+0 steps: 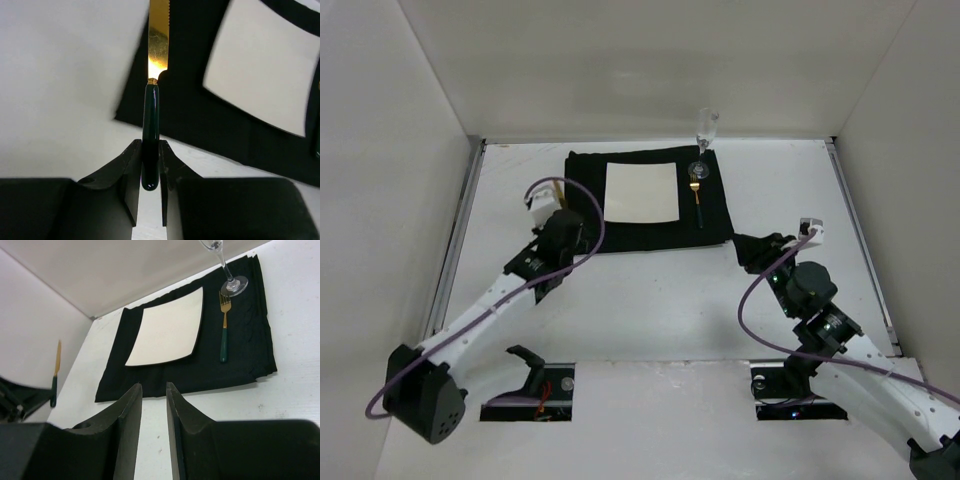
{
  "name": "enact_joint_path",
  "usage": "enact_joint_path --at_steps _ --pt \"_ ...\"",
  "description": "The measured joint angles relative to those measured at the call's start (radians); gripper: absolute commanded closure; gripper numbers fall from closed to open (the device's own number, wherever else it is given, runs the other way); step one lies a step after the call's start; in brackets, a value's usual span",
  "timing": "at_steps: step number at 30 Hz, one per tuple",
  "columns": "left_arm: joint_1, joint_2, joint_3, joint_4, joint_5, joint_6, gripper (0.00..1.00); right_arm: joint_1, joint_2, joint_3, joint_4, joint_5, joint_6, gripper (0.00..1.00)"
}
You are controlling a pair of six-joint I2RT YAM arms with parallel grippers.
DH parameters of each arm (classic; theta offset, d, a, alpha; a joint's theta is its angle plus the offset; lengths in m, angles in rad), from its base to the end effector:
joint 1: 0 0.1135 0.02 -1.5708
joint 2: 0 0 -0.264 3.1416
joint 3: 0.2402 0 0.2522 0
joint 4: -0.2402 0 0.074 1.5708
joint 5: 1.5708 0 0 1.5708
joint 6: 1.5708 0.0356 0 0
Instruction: Set the dinner table for one person
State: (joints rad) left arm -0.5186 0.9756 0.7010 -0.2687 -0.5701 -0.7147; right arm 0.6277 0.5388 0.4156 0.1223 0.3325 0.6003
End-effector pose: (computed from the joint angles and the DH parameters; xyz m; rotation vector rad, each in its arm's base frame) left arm 0.1945 -0.0889 0.2697 -0.5244 1.9563 -0.1744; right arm 0.1295 0.0796 0.2783 0.2452 1.5966 0.6985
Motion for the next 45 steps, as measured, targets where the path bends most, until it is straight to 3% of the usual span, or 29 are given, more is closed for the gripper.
enact_joint_path --at_steps 5,11,22,34,39,45 --pt "0.011 0.279 0.181 0.137 0.139 0.207 0.98 0.0 0.0 0.0 0.0 0.0 0.002 0.68" --pt "0.117 0.525 0.269 0.182 0.292 0.309 0.98 0.0 -0.009 -0.001 -0.001 0.0 0.002 0.68" --pt "0.185 0.725 0.388 0.227 0.389 0.392 0.98 0.0 -0.014 -0.001 0.0 0.0 0.002 0.67" --pt "0.188 0.827 0.414 0.236 0.33 0.374 0.98 0.0 -0.008 -0.001 0.0 0.0 0.002 0.67" --pt "0.198 0.859 0.416 0.264 0.322 0.361 0.91 0.0 -0.006 -0.002 0.0 0.0 0.002 0.67" --pt "0.2 0.889 0.417 0.301 0.307 0.346 0.63 0.0 -0.006 -0.002 0.0 0.0 0.002 0.67"
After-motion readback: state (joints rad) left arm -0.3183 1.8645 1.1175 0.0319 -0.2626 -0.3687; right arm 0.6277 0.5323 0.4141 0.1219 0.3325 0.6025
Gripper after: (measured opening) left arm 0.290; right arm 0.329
